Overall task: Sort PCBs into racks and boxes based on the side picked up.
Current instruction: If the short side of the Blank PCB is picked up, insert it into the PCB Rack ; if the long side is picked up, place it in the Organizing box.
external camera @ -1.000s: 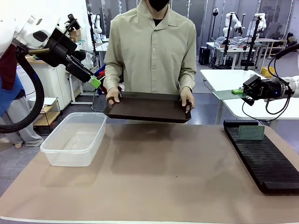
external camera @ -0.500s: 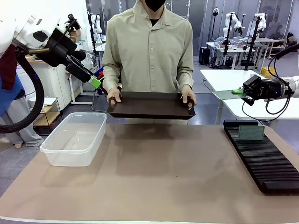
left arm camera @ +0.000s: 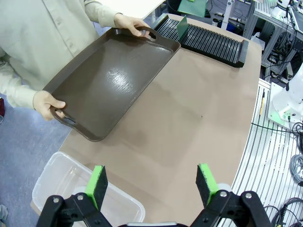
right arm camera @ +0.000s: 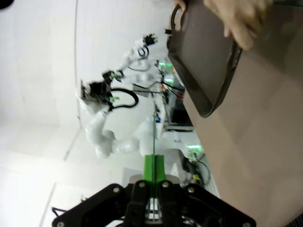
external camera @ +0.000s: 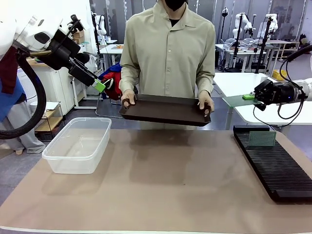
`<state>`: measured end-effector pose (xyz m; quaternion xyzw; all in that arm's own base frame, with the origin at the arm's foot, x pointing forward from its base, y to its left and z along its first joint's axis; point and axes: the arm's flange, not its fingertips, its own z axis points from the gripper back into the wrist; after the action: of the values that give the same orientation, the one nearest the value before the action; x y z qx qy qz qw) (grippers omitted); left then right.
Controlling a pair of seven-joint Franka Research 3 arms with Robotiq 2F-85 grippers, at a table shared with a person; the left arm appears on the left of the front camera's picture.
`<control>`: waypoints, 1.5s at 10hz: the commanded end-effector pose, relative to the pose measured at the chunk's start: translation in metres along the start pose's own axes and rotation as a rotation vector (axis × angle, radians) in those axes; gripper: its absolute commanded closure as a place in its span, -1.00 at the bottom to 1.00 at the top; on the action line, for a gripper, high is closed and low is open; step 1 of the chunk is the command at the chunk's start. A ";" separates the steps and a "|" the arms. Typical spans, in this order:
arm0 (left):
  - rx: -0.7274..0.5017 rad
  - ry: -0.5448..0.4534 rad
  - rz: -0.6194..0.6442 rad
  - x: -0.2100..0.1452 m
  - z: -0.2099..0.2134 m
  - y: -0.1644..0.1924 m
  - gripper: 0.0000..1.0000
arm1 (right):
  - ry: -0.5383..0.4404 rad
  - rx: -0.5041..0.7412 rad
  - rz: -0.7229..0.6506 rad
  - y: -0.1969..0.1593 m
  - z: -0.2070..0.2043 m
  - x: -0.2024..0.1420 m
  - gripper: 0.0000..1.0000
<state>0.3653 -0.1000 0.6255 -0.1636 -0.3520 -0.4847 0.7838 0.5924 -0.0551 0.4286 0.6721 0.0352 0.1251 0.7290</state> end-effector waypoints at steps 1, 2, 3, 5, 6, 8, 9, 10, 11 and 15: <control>-0.006 0.002 0.002 -0.001 0.000 -0.001 -1.00 | 0.057 -0.066 0.190 0.016 0.004 -0.029 0.96; -0.006 0.002 0.002 -0.001 0.000 -0.001 -1.00 | 0.077 -0.069 0.260 0.023 0.008 -0.043 0.96; -0.006 0.002 0.002 -0.001 0.000 -0.001 -1.00 | 0.099 -0.053 0.367 0.032 0.014 -0.057 0.96; -0.006 0.002 0.002 -0.001 0.000 -0.001 -1.00 | 0.083 -0.083 0.544 0.044 0.024 -0.083 0.96; -0.006 0.002 0.002 -0.001 0.000 -0.001 -1.00 | 0.103 -0.098 0.607 0.049 0.032 -0.098 0.96; -0.006 0.002 0.002 -0.001 0.000 -0.001 -1.00 | 0.081 -0.079 0.880 0.057 0.053 -0.122 0.96; -0.006 0.002 0.002 -0.001 0.000 -0.001 -1.00 | 0.050 -0.093 0.977 0.064 0.067 -0.131 0.96; -0.006 0.002 0.002 -0.001 0.000 -0.001 -1.00 | 0.051 -0.105 1.108 0.069 0.078 -0.137 0.96; -0.006 0.002 0.002 -0.001 0.000 -0.001 -1.00 | 0.060 -0.147 1.161 0.071 0.086 -0.147 0.96; -0.006 0.002 0.002 -0.001 0.000 -0.001 -1.00 | -0.068 -0.053 1.091 0.071 0.127 -0.148 0.96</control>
<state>0.3653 -0.1000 0.6255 -0.1636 -0.3520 -0.4847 0.7838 0.4571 -0.2013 0.4939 0.5177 -0.3530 0.5200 0.5805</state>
